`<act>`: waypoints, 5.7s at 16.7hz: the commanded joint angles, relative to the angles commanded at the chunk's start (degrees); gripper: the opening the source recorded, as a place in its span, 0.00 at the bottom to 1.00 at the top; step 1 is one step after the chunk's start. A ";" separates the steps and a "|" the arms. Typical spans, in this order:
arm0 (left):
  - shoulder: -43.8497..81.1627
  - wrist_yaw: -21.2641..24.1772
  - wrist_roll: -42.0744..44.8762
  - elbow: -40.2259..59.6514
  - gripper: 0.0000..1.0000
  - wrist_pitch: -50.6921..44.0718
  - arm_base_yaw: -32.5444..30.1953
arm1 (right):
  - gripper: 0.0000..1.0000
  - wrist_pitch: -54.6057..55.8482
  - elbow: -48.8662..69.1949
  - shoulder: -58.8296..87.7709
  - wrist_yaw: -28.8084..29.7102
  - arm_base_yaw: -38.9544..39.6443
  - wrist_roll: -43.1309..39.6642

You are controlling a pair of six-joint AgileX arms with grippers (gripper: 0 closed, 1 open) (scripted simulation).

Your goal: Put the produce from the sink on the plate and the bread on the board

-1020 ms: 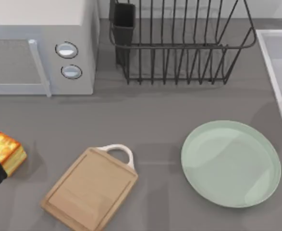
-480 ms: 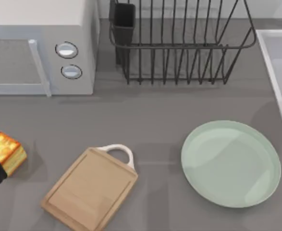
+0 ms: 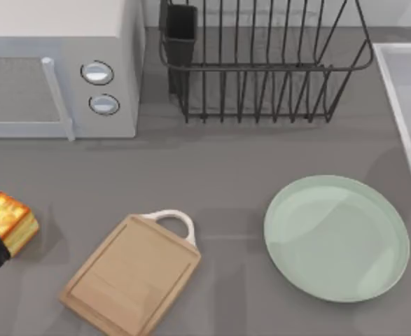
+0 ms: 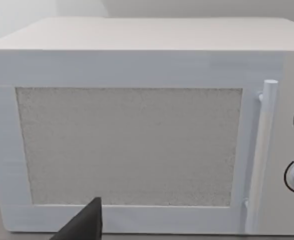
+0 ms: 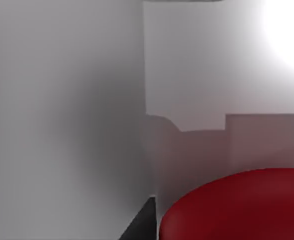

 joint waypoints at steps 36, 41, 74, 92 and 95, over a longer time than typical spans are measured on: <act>0.00 0.00 0.00 0.00 1.00 0.00 0.00 | 0.00 -25.71 1.45 -29.34 -0.49 24.18 23.98; 0.00 0.00 0.00 0.00 1.00 0.00 0.00 | 0.00 -28.96 -3.42 -34.77 -0.41 34.49 34.11; 0.00 0.00 0.00 0.00 1.00 0.00 0.00 | 1.00 -31.46 -7.20 -38.66 -0.33 42.19 41.69; 0.00 0.00 0.00 0.00 1.00 0.00 0.00 | 1.00 10.91 -58.87 -105.51 -0.35 25.41 24.46; 0.00 0.00 0.00 0.00 1.00 0.00 0.00 | 1.00 21.86 -72.22 -121.53 -0.35 21.11 20.02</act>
